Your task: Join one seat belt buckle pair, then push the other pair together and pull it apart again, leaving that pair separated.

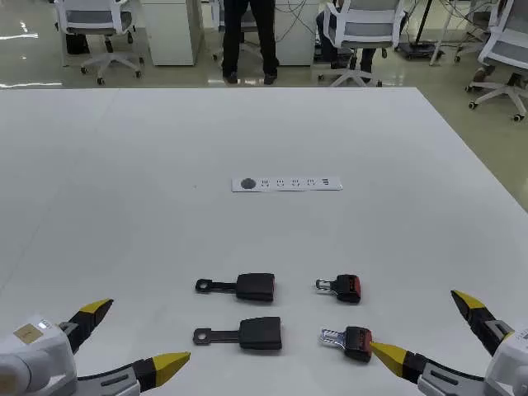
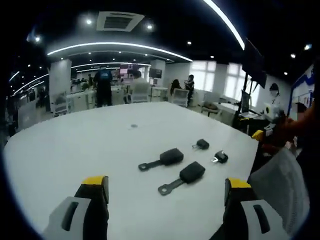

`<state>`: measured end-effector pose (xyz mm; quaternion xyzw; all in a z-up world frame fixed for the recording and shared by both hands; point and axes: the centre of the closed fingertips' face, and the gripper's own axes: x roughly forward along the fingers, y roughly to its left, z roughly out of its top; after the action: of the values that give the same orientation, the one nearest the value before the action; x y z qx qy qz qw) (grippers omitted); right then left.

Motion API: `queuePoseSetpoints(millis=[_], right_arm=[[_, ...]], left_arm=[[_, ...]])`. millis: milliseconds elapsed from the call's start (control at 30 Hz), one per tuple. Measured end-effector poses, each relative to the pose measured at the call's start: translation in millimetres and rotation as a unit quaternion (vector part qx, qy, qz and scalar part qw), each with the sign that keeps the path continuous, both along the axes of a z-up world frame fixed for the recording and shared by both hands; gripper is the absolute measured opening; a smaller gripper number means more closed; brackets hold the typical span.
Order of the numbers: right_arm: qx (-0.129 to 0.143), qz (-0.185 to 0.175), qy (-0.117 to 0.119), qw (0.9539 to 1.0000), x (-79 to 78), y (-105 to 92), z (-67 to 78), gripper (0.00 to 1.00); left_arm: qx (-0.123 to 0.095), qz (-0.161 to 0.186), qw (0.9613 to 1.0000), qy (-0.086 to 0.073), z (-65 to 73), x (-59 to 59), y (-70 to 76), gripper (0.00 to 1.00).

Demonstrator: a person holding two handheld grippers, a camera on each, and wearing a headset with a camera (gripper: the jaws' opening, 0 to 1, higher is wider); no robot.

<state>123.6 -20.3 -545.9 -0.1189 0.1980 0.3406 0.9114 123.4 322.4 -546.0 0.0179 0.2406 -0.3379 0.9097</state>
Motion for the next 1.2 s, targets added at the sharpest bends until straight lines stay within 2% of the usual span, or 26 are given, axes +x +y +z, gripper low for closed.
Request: queuePoseSetpoints(millis=[433, 733, 1033, 1200], right_arm=[[-0.008, 0.005, 0.008, 0.9999, -1.3, -1.9, -5.3, 0.98], [-0.007, 0.005, 0.004, 1.0, -1.0, 0.3, -1.4, 0.97], [-0.008, 0.003, 0.004, 1.0, 1.2, -6.2, -5.1, 0.97], [-0.01, 0.007, 0.006, 0.9999, -0.4, -2.9, -4.5, 0.96]], left_arm=[[0.005, -0.009, 0.9999, 0.004, -4.6, -0.3, 2.7, 0.98], [0.0, -0.004, 1.0, 0.001, -2.2, 3.5, 2.8, 0.98], [0.001, -0.002, 1.0, 0.0, -0.8, 3.9, 1.4, 0.98], [-0.001, 0.001, 1.0, -0.001, -0.2, 5.0, 2.5, 0.98]])
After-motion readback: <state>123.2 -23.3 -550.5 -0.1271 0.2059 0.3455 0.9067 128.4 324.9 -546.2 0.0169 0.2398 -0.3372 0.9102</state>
